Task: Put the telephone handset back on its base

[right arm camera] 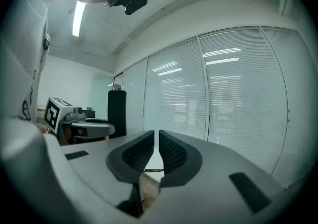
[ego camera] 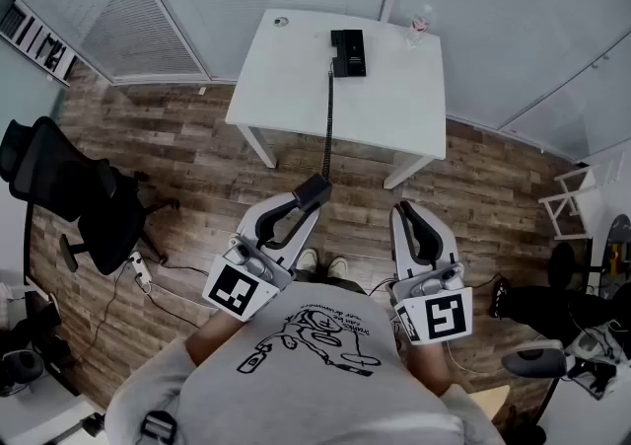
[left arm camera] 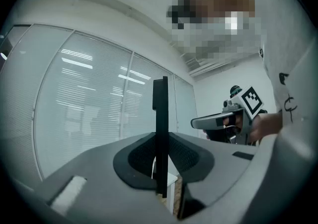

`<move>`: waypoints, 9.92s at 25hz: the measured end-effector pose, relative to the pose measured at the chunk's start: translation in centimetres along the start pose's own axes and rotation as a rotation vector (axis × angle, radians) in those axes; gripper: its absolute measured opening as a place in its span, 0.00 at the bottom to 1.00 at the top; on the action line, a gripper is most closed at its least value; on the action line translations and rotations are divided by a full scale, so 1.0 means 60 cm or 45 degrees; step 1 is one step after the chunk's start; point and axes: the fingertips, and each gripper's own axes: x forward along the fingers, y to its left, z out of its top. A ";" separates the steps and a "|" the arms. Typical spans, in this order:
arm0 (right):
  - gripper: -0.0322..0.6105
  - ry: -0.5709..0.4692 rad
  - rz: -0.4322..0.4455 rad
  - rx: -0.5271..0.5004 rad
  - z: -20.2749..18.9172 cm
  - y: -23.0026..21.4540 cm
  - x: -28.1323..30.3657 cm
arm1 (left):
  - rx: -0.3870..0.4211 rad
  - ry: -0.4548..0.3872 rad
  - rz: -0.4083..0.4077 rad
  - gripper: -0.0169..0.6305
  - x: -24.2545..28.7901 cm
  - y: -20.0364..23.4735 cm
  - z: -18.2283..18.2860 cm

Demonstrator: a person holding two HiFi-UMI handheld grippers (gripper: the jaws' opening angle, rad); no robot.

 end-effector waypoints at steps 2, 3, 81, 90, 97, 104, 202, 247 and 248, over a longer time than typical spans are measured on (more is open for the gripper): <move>0.09 -0.022 0.003 0.013 0.004 0.004 0.006 | 0.000 0.003 0.002 0.13 -0.002 0.006 -0.001; 0.09 -0.029 0.003 0.019 0.005 0.006 0.009 | -0.001 0.003 0.003 0.13 -0.003 0.010 -0.002; 0.09 0.106 0.081 0.179 -0.112 -0.400 0.394 | -0.159 0.222 -0.036 0.13 0.465 0.264 -0.130; 0.09 0.125 0.082 0.121 -0.091 -0.390 0.554 | -0.220 0.188 -0.088 0.13 0.500 0.410 -0.135; 0.09 0.138 0.035 0.105 -0.088 -0.386 0.635 | -0.261 0.193 -0.176 0.13 0.524 0.485 -0.149; 0.09 0.172 0.010 0.117 -0.115 -0.377 0.673 | -0.300 0.211 -0.239 0.13 0.536 0.520 -0.171; 0.07 0.961 0.329 0.212 -0.683 -0.282 0.770 | -0.935 0.723 -0.319 0.21 0.719 0.673 -0.670; 0.07 1.016 0.235 0.315 -0.726 -0.317 0.823 | -0.287 1.039 -0.075 0.30 0.731 0.701 -0.697; 0.07 1.025 0.232 0.318 -0.730 -0.318 0.826 | -0.283 1.045 -0.074 0.30 0.730 0.701 -0.699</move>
